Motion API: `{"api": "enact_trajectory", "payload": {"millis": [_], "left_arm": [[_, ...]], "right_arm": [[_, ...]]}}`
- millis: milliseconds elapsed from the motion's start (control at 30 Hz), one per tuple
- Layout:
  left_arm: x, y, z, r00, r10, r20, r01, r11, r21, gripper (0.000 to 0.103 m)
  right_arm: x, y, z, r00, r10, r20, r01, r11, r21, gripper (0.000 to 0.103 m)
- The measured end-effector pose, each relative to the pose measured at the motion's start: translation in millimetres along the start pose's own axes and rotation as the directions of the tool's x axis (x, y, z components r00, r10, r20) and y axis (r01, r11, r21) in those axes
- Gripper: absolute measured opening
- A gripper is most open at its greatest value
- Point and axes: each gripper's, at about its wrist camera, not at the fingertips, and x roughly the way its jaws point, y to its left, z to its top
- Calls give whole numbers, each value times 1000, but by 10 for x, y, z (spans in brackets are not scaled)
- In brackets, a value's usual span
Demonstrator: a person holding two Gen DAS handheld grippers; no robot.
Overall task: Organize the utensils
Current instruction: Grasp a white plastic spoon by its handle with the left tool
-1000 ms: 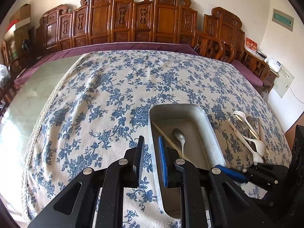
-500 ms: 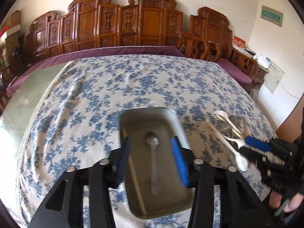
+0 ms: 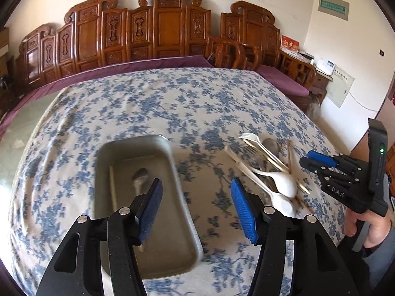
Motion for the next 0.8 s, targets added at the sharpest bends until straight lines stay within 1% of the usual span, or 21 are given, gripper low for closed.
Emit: {"api": "enact_trajectory", "payload": {"millis": [167, 433, 567, 733, 800], "left_arm": [[131, -195, -52, 1000, -20, -18, 20, 1000, 16, 55], [323, -455, -151, 998, -40, -51, 42, 999, 35, 55], [492, -651, -205, 996, -34, -77, 39, 997, 67, 55], [655, -875, -243, 993, -60, -104, 69, 993, 93, 55], [719, -988, -267, 991, -73, -117, 86, 990, 114, 51]], "right_arm": [[131, -227, -126, 999, -16, -33, 18, 999, 51, 33], [196, -408, -120, 1000, -5, -30, 8, 994, 112, 33], [186, -460, -89, 1000, -2, -15, 4, 991, 135, 33], [167, -526, -84, 1000, -4, -7, 5, 989, 148, 33], [164, -562, -88, 1000, -4, -8, 5, 988, 157, 33]]}}
